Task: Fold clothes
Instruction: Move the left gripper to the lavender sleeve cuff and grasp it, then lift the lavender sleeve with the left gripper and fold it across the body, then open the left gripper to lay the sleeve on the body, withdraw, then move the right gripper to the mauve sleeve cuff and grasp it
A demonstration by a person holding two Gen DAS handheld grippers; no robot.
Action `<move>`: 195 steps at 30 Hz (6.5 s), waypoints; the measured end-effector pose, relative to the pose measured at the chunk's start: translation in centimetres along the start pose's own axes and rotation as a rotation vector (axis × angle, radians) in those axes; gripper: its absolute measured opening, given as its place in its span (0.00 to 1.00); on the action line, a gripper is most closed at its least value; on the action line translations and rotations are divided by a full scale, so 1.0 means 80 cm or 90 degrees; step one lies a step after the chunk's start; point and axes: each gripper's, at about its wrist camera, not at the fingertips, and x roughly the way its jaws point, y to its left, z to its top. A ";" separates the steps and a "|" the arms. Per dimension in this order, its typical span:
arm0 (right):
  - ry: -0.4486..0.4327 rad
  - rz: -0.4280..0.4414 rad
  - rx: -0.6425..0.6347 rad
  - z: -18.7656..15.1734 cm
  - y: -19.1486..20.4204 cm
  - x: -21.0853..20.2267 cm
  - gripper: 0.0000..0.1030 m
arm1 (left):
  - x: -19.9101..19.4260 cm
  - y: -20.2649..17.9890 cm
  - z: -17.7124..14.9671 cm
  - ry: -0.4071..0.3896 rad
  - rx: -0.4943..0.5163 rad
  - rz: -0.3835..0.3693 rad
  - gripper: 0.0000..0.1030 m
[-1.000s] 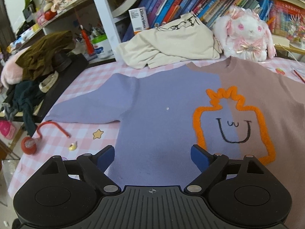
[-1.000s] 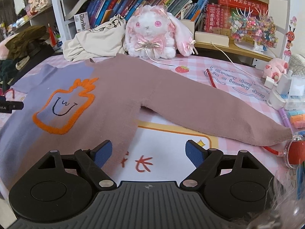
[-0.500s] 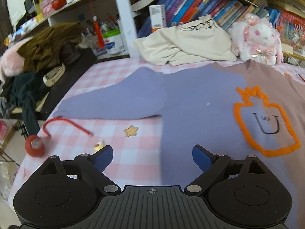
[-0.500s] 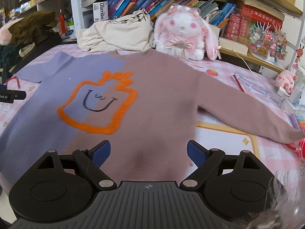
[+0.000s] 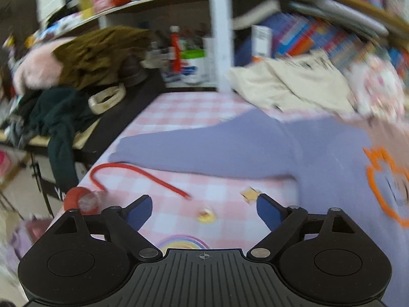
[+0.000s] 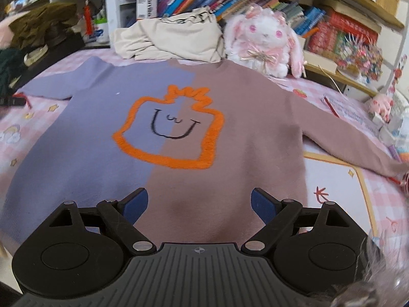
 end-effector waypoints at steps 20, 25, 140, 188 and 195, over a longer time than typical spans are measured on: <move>0.057 -0.070 -0.020 0.006 0.027 0.001 0.85 | 0.161 0.141 0.087 0.040 -0.137 0.090 0.65; 0.059 -0.078 -0.017 0.009 0.027 0.002 0.85 | 0.184 0.156 0.083 0.104 -0.179 0.074 0.43; 0.076 0.026 0.098 -0.002 -0.098 0.033 0.12 | 0.096 -0.069 0.023 0.128 -0.061 -0.170 0.04; -0.057 -0.043 0.234 -0.013 -0.418 0.050 0.73 | -0.080 -0.368 -0.046 0.047 0.111 -0.008 0.89; -0.034 -0.071 0.242 -0.005 -0.447 0.075 0.70 | -0.087 -0.394 -0.045 0.049 0.151 0.038 0.89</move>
